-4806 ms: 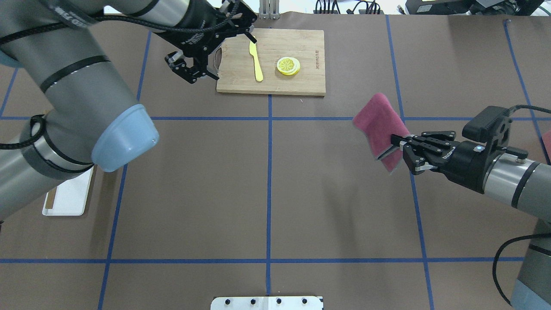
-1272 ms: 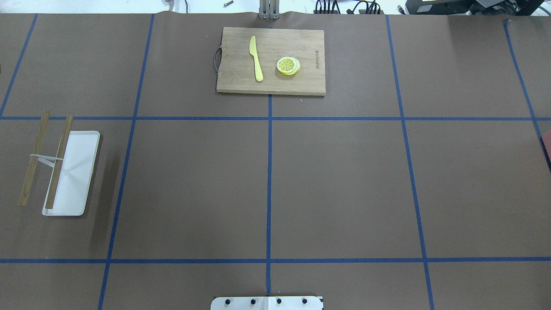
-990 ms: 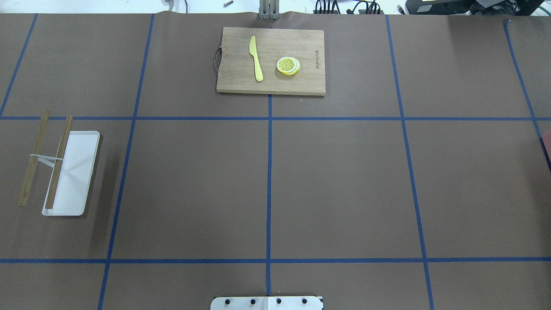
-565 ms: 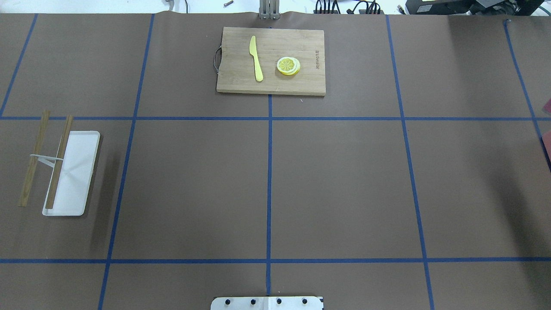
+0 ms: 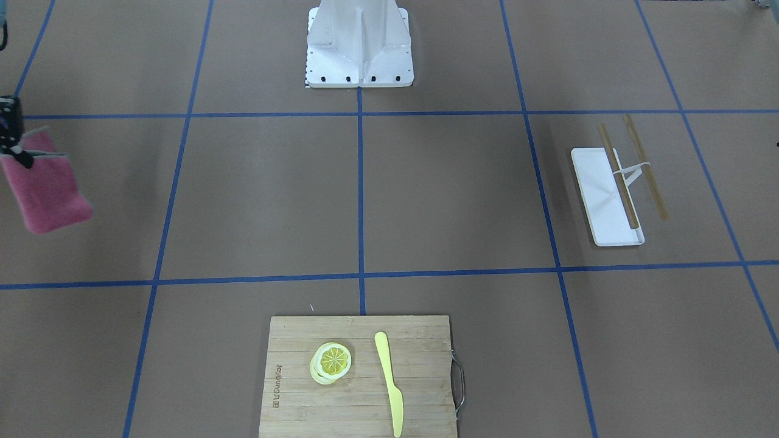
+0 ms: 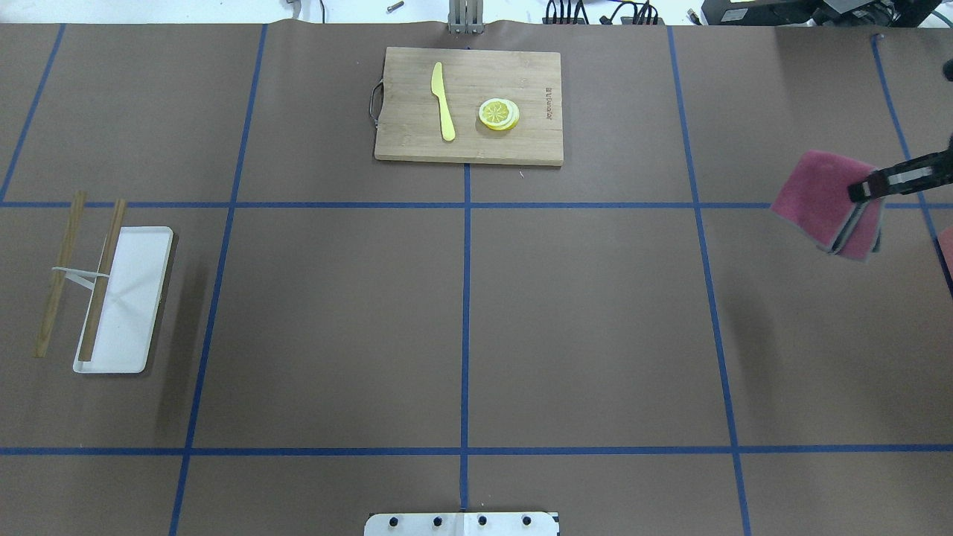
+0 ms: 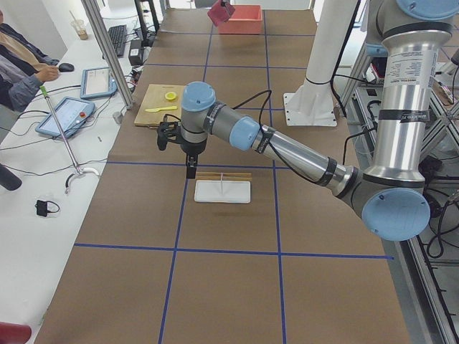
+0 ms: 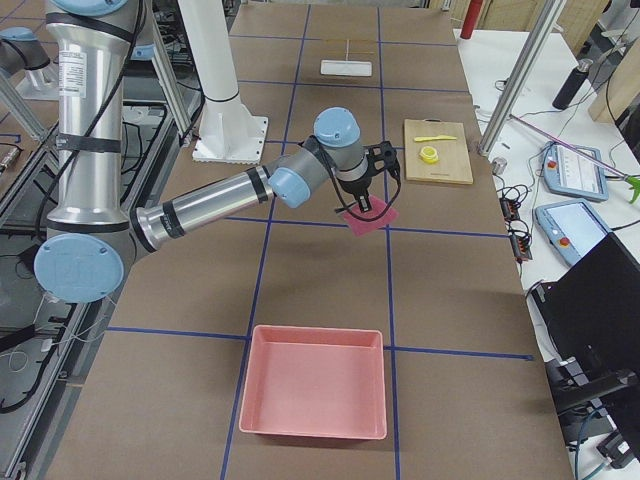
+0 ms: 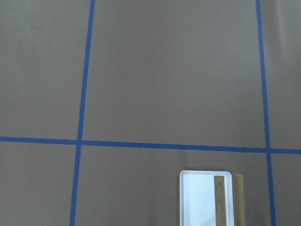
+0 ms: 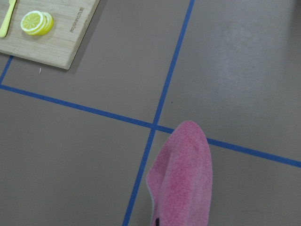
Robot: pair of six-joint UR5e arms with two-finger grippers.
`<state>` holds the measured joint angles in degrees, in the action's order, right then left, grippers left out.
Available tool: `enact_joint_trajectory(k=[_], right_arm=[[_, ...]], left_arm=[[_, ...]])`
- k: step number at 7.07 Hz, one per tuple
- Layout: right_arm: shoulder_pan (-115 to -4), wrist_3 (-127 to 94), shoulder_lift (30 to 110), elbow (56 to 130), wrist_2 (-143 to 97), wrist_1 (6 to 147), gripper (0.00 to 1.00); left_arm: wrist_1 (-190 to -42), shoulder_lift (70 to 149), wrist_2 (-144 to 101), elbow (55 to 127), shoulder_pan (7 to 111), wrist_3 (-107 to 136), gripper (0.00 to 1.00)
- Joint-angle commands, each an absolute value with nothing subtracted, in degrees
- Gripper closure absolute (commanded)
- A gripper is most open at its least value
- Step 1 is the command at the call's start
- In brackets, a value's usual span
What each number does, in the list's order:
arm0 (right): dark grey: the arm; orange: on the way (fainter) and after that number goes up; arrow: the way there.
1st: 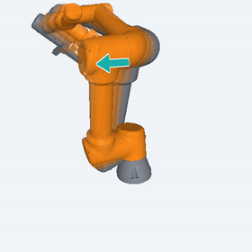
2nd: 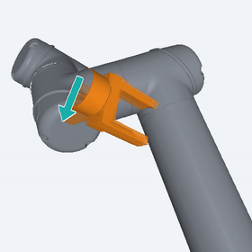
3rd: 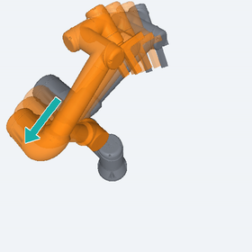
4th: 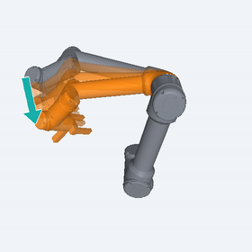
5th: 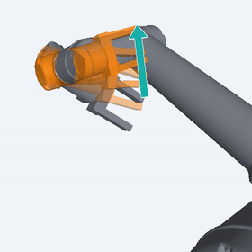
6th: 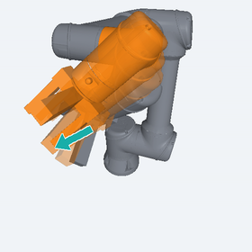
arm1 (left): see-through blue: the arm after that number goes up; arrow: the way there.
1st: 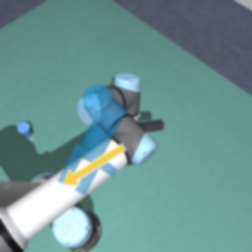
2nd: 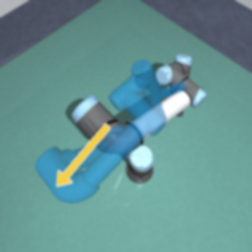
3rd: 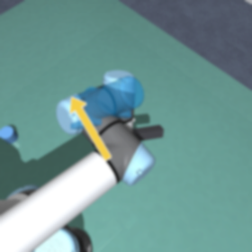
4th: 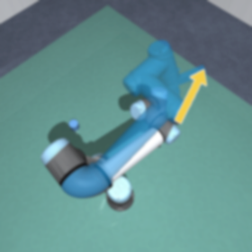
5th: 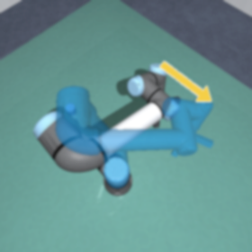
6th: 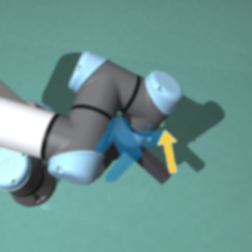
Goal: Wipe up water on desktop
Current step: 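Rub the pink cloth back and forth on the table with the right gripper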
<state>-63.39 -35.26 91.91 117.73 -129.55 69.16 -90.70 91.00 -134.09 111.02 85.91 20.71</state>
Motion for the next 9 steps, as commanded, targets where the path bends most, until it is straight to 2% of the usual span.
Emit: enact_joint_trajectory(k=[1,2,5,9], right_arm=[[-50.50,-43.05,91.23,117.95,-121.59,69.34,1.00],[-44.45,-46.11,90.45,117.95,-118.42,72.04,1.00],[-34.65,-49.74,77.13,117.60,-112.07,90.99,1.00],[-24.10,-64.73,65.33,114.18,-106.00,93.07,1.00]], left_arm=[[-90.70,90.18,-134.12,110.83,87.19,19.42,0.03],[-90.70,90.52,-134.12,110.66,87.27,19.42,0.03],[-90.62,90.97,-134.21,110.83,87.36,19.51,0.03],[-90.62,90.44,-134.30,111.70,87.63,19.51,0.03]])
